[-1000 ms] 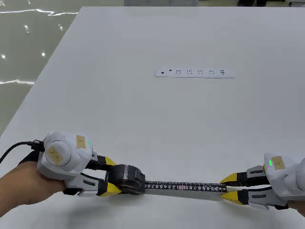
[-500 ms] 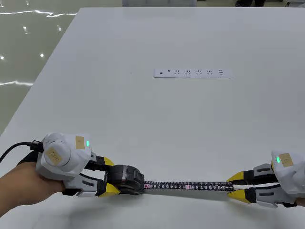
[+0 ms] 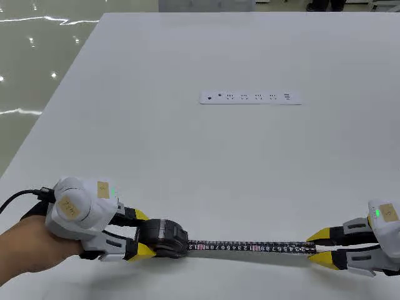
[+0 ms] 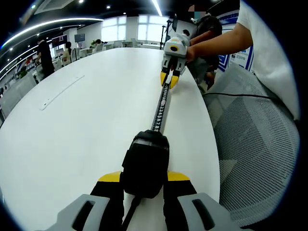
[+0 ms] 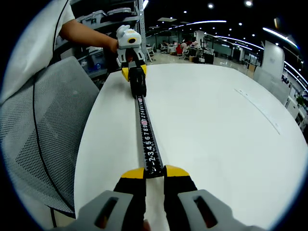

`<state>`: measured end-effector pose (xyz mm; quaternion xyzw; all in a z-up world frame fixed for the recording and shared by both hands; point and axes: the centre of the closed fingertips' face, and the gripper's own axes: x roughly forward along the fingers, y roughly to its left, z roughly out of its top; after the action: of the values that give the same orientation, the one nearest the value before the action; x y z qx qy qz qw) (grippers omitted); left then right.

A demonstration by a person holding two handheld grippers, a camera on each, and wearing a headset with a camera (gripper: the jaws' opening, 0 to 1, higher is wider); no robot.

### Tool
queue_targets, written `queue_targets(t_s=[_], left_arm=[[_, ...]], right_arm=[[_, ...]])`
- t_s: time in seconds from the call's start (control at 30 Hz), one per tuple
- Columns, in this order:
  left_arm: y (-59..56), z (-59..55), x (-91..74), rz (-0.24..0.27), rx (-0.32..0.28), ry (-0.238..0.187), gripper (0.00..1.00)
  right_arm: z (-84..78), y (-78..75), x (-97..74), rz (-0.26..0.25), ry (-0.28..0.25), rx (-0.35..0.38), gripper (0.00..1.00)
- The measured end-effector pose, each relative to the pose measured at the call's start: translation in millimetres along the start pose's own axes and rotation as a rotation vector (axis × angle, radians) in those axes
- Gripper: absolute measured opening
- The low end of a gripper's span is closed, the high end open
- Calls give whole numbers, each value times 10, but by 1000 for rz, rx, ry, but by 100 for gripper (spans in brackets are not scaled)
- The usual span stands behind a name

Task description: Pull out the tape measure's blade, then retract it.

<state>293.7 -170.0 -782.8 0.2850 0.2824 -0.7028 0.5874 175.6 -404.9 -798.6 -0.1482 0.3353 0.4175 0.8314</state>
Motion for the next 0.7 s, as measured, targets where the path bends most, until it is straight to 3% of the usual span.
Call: queue_targets(t_s=[0.4, 0.7], left_arm=[[1, 9, 9, 0, 1, 1, 28], [-5, 12, 14, 4, -4, -1, 29]], right_arm=[[-93, 5, -173, -24, 15, 23, 10], [-110, 33, -166, -32, 7, 43, 11]])
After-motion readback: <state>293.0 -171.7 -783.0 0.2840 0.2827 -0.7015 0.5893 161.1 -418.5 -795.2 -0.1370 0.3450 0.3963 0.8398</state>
